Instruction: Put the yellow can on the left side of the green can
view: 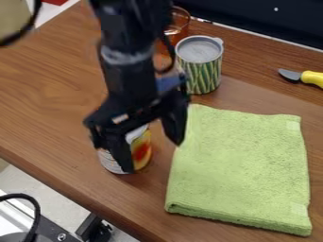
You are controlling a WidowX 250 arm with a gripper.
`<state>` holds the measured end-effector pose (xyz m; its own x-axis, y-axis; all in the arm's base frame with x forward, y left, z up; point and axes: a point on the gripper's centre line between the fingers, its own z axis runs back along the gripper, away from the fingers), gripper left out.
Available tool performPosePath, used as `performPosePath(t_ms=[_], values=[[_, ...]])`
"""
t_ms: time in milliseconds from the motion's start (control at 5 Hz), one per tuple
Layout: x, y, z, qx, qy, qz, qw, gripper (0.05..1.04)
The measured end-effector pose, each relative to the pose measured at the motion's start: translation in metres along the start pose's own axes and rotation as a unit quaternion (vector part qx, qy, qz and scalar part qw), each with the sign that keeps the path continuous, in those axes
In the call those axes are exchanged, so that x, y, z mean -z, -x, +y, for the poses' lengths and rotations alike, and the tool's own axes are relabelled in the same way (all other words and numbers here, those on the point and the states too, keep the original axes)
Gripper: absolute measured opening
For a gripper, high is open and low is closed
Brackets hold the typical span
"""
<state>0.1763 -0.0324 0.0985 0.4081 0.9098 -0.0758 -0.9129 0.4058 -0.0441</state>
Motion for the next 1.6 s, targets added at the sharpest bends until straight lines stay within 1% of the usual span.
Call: performPosePath(t_ms=[200,400,600,800,1000,1200,1400,1600], values=[[0.018,-0.007,-0.004,-0.013,-0.006,-0.012,0.9998,0.997],[0.027,-0.019,-0.004,-0.019,-0.006,-0.02,0.9996,0.997],[0.029,-0.034,0.0,-0.032,-0.012,-0.027,0.9991,0.997],[0.02,-0.056,0.0,-0.008,-0.022,-0.037,0.9991,0.997],[0.015,-0.077,0.002,0.029,-0.023,-0.069,0.9969,0.997],[0.008,-0.098,-0.003,0.047,-0.016,-0.084,0.9952,0.997],[0.005,-0.122,-0.005,0.045,-0.007,-0.094,0.9945,0.997],[0.003,-0.144,-0.008,0.055,-0.01,-0.099,0.9935,0.997]])
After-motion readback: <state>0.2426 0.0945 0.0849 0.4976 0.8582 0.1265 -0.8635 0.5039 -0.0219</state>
